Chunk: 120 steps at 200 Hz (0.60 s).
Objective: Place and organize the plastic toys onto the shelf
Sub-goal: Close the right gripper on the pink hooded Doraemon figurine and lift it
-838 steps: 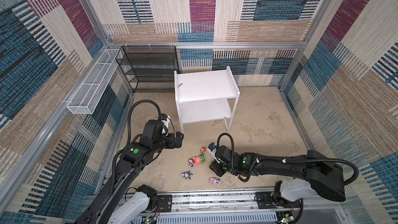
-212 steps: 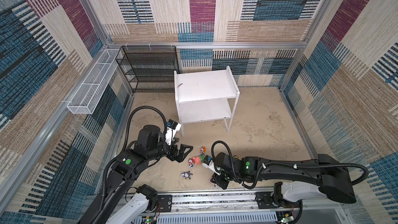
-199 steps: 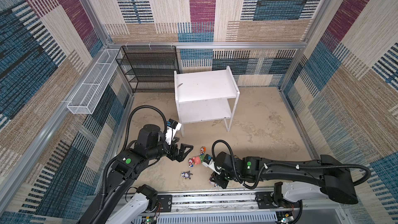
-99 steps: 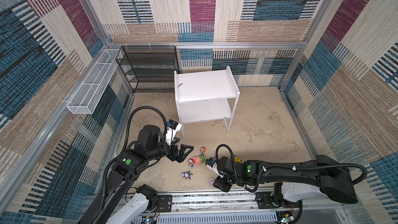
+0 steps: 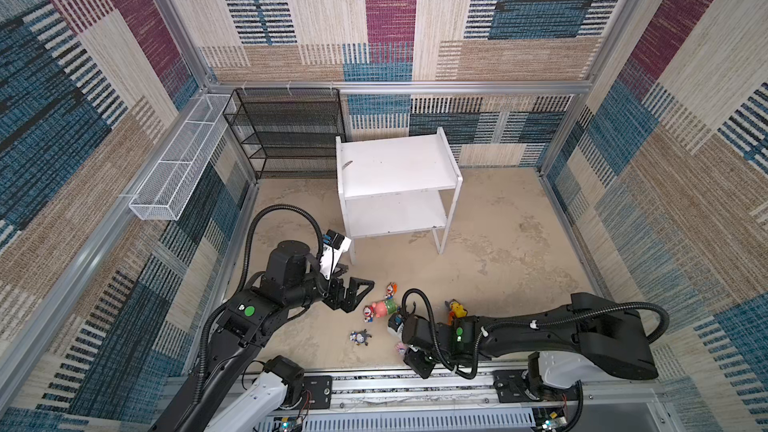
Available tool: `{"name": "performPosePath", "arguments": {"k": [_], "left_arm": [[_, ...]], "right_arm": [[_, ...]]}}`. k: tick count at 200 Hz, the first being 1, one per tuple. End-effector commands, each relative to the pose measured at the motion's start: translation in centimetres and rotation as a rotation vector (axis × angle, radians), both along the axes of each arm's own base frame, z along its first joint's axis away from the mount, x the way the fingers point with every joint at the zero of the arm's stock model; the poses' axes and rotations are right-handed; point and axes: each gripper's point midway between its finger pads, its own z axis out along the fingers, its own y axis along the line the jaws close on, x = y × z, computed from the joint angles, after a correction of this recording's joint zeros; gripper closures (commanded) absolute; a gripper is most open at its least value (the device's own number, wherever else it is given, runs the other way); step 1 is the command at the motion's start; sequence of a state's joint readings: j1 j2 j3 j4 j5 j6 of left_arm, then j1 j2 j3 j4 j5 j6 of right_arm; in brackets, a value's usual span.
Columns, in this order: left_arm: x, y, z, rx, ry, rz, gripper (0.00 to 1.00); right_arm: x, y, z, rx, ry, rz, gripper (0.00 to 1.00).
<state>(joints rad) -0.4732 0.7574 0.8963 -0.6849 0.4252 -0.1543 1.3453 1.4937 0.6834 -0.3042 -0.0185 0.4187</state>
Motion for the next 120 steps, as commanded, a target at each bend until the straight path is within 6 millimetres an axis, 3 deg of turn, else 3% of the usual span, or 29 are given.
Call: {"name": "performPosePath", "arguments": {"k": [1, 43, 90, 120], "left_arm": [[0.1, -0.3, 0.5, -0.006, -0.034, -0.028, 0.01], [0.0, -0.4, 0.8, -0.014, -0.041, -0.036, 0.01], [-1.2, -1.5, 2.1, -0.062, -0.049, -0.127, 0.01], [-2.7, -2.7, 3.7, -0.128, -0.053, -0.242, 0.01]], "right_arm": [[0.5, -1.6, -0.6, -0.070, -0.028, -0.031, 0.83], [1.4, -0.7, 1.5, 0.006, -0.090, -0.030, 0.85], [2.9, 1.4, 6.4, 0.178, -0.188, -0.049, 0.85], [4.5, 2.4, 10.5, 0.317, -0.251, -0.101, 0.85]]}}
